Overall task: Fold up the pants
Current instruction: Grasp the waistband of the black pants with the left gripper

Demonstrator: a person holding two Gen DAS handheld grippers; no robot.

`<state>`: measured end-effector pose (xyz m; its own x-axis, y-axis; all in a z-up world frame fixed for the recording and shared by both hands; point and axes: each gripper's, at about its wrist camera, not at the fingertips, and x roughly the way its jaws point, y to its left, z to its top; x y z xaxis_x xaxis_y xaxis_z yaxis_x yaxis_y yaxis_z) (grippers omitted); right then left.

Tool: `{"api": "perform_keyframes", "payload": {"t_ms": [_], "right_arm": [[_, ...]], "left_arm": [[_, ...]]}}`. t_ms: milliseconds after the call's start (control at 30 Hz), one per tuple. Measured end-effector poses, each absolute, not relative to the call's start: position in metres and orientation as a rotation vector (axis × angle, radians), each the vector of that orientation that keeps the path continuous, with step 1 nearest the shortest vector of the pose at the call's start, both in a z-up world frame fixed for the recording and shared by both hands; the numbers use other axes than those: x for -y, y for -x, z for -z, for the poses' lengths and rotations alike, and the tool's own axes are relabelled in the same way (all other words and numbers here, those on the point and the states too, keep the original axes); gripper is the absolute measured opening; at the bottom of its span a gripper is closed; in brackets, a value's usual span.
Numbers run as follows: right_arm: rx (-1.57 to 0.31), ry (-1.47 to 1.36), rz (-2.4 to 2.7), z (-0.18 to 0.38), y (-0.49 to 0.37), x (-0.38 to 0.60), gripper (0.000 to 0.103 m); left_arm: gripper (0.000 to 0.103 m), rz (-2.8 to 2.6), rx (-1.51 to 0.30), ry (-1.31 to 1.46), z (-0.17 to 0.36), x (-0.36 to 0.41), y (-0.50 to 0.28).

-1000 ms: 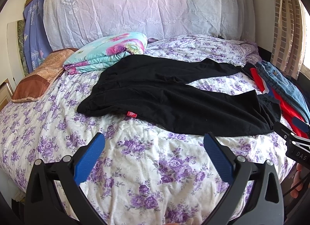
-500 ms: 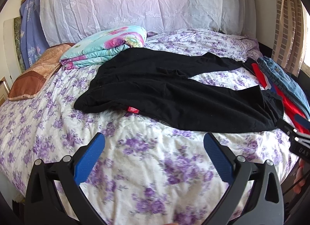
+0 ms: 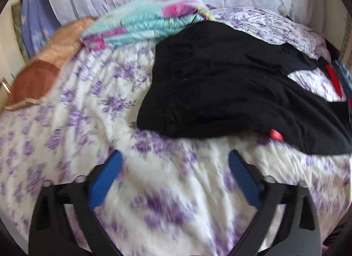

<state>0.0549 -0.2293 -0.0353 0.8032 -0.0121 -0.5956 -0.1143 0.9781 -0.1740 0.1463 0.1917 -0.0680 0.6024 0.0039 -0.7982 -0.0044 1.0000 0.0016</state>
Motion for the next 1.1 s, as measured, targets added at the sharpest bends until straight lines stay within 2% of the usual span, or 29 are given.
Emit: {"api": "perform_keyframes", "payload": {"t_ms": [33, 67, 267, 533, 667, 833, 900, 933, 1100], "right_arm": [[-0.648, 0.201, -0.059, 0.036, -0.059, 0.230, 0.100], [-0.659, 0.191, -0.064, 0.038, -0.064, 0.230, 0.100], [-0.684, 0.158, -0.039, 0.049, -0.081, 0.230, 0.100], [-0.697, 0.110, 0.022, 0.051, -0.092, 0.255, 0.100], [-0.709, 0.034, 0.093, 0.048, -0.087, 0.295, 0.100], [-0.733, -0.076, 0.181, 0.056, -0.082, 0.342, 0.100], [-0.739, -0.108, 0.193, 0.060, -0.083, 0.350, 0.100], [-0.737, -0.113, 0.191, 0.060, -0.083, 0.351, 0.100], [-0.713, -0.068, 0.179, 0.058, -0.086, 0.343, 0.100]], "left_arm": [[0.076, 0.027, -0.953, 0.042, 0.073, -0.198, -0.156], [0.075, 0.046, -0.969, 0.075, 0.077, -0.200, -0.163], [0.075, 0.074, -1.028, 0.167, 0.099, -0.208, -0.199], [0.077, 0.017, -1.049, 0.190, 0.103, -0.205, -0.223], [0.067, 0.034, -1.038, 0.282, 0.099, -0.215, -0.224], [0.067, 0.058, -1.033, 0.325, 0.103, -0.216, -0.234], [0.044, 0.066, -1.008, 0.292, 0.099, -0.209, -0.236], [0.022, 0.098, -1.006, 0.301, 0.099, -0.207, -0.237], [0.019, 0.087, -0.911, 0.320, 0.084, -0.207, -0.209]]}}
